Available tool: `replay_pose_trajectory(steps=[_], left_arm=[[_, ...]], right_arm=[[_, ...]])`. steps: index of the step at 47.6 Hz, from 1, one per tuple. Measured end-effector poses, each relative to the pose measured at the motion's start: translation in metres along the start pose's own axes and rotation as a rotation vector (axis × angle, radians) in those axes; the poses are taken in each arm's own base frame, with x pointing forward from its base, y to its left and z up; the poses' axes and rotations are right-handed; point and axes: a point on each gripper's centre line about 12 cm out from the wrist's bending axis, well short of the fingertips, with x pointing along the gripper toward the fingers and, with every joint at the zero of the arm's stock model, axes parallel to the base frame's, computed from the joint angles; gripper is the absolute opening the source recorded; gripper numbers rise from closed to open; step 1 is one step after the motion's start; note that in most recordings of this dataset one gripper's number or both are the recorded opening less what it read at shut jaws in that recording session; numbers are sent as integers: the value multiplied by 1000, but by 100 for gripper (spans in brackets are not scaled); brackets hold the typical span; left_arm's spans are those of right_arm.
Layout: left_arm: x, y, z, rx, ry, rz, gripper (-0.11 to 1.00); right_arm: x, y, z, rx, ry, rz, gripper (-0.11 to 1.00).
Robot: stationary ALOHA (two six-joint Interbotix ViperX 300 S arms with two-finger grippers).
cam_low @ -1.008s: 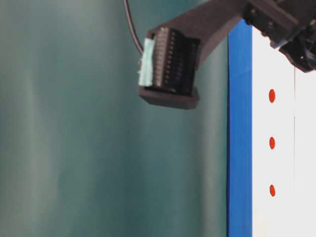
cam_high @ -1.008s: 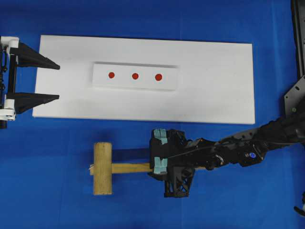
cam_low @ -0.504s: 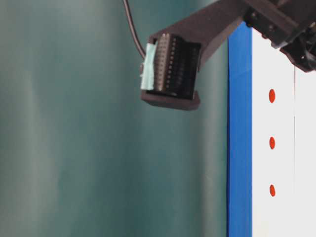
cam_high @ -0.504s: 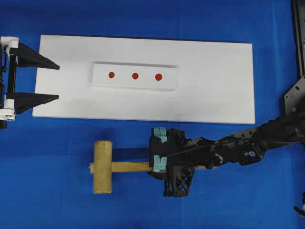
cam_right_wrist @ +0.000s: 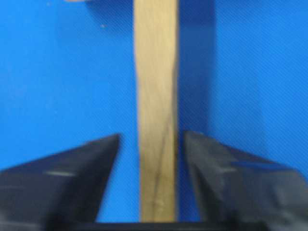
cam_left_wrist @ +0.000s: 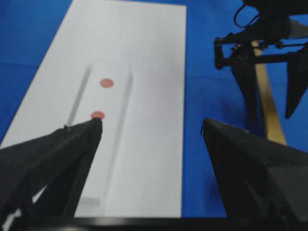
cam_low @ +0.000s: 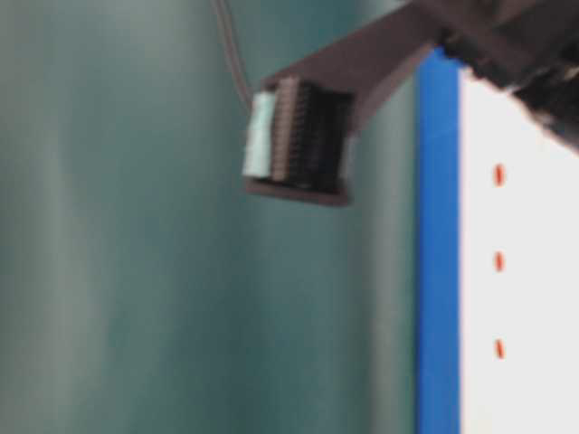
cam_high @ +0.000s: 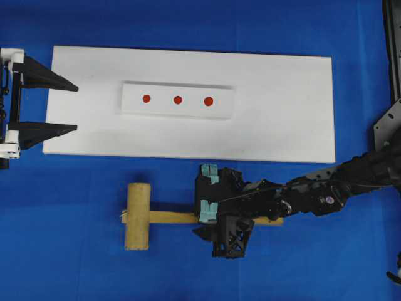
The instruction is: Hit the mark with a hammer.
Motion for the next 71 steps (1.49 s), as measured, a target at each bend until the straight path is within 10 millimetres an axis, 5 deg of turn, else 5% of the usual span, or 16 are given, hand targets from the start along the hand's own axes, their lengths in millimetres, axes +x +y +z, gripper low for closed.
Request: replay_pose_trajectory(steps=[5, 25, 40, 50, 62, 71], left_arm=[[0, 0, -2, 3, 5, 0, 82], [0, 0, -3, 5, 11, -1, 82], [-3, 0, 0, 5, -5, 0, 82], [-5, 0, 1, 2, -8, -1, 82], [-8, 0, 2, 0, -11, -1, 82], [-9, 0, 2, 0, -6, -1, 82]], right_arm=[[0, 1, 1, 0, -2, 2, 75], [-4, 3, 6, -3, -21, 5, 74], [-76, 23, 59, -54, -203, 103, 74], [-117, 11, 74, -66, -287, 108, 74], [-121, -8, 79, -69, -307, 64, 74], [-128, -48, 91, -85, -328, -20, 74]])
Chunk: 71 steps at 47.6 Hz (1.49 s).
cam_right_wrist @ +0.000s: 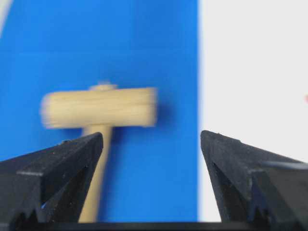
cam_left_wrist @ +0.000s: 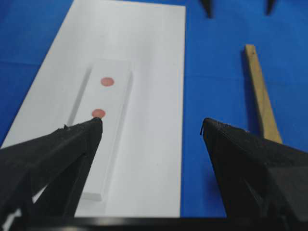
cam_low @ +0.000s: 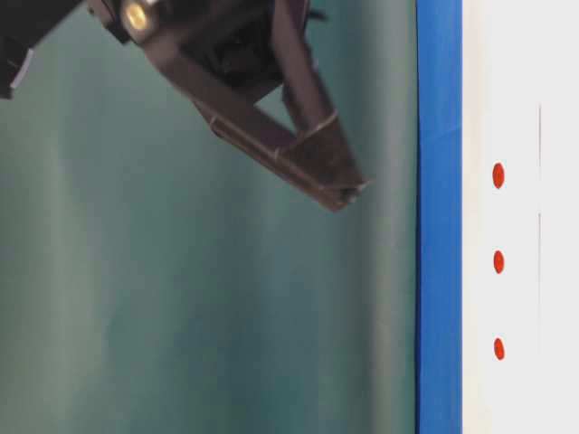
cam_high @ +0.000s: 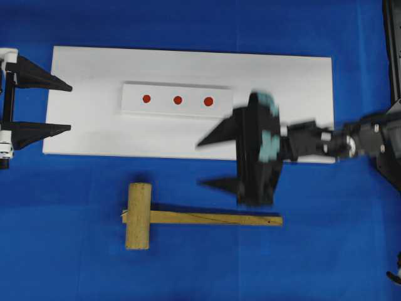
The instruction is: Hit the mark with a hammer.
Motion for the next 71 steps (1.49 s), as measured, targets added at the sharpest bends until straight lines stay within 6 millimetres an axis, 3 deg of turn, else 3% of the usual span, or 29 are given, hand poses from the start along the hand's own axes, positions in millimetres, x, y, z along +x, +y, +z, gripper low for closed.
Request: replay_pose_trajectory(steps=[7, 14, 26, 47, 59, 71], left_arm=[[0, 0, -1, 2, 11, 0, 82], [0, 0, -2, 0, 20, -1, 82], [-1, 0, -1, 2, 14, 0, 82], [-7, 0, 4, 18, -20, -1, 82], [-21, -1, 13, 53, -74, -4, 82], [-35, -4, 4, 87, -78, -25, 82]], right_arm=[[-7, -43, 10, -20, -4, -70, 74], [-12, -70, 15, -30, 4, -105, 74], [-26, -70, 15, -51, -4, -87, 74], [-141, -58, 9, -107, -223, -27, 74], [-186, -57, -27, -149, -304, 14, 74], [-186, -69, -77, -145, -250, 4, 74]])
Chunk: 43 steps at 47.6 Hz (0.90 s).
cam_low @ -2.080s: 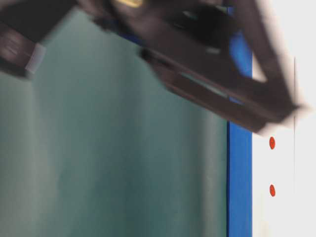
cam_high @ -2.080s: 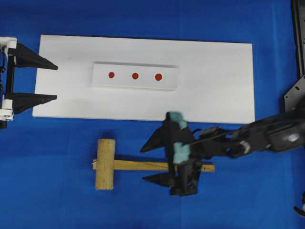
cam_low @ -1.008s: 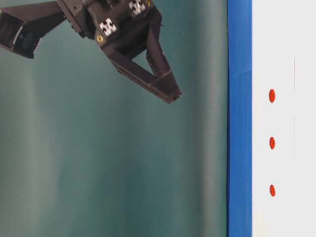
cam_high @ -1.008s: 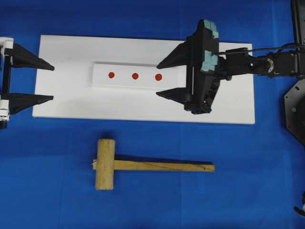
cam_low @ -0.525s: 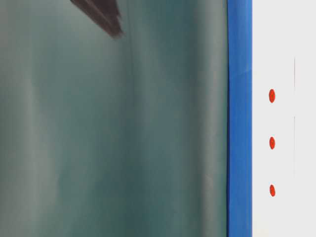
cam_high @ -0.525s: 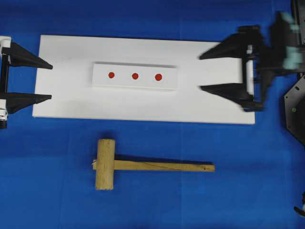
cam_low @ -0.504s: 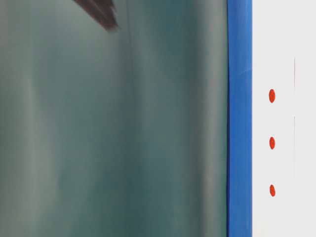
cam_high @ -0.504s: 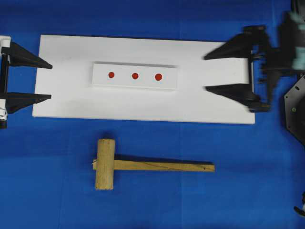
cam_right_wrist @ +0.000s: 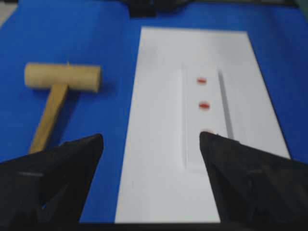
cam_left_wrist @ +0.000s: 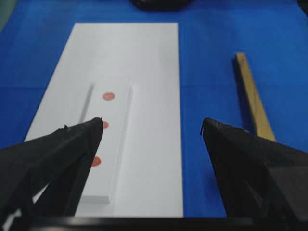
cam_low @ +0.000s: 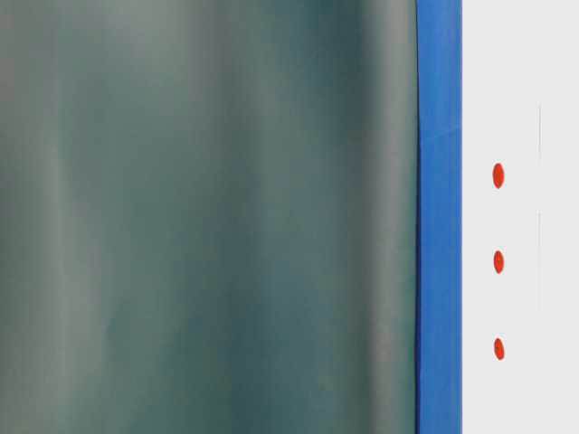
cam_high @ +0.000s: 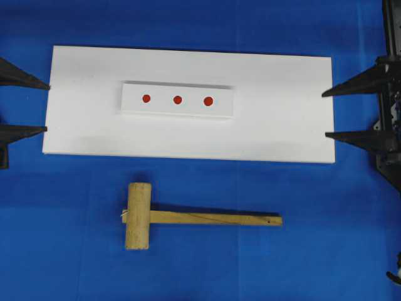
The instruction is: Hit the mark with a hammer.
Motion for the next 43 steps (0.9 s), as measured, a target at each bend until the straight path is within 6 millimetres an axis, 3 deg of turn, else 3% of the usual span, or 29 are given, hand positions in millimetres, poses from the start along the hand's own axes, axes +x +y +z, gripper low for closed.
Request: replay_pose_trajectory(steps=[11, 19, 43], left_arm=[[-5, -2, -17, 8, 15, -10, 82], [-5, -3, -29, 9, 38, -11, 82], [-5, -3, -31, 14, 41, -10, 81]], right_arm=[[-1, -12, -27, 18, 29, -79, 74], [-1, -13, -28, 21, 27, -89, 74], [-1, -13, -28, 21, 27, -89, 74]])
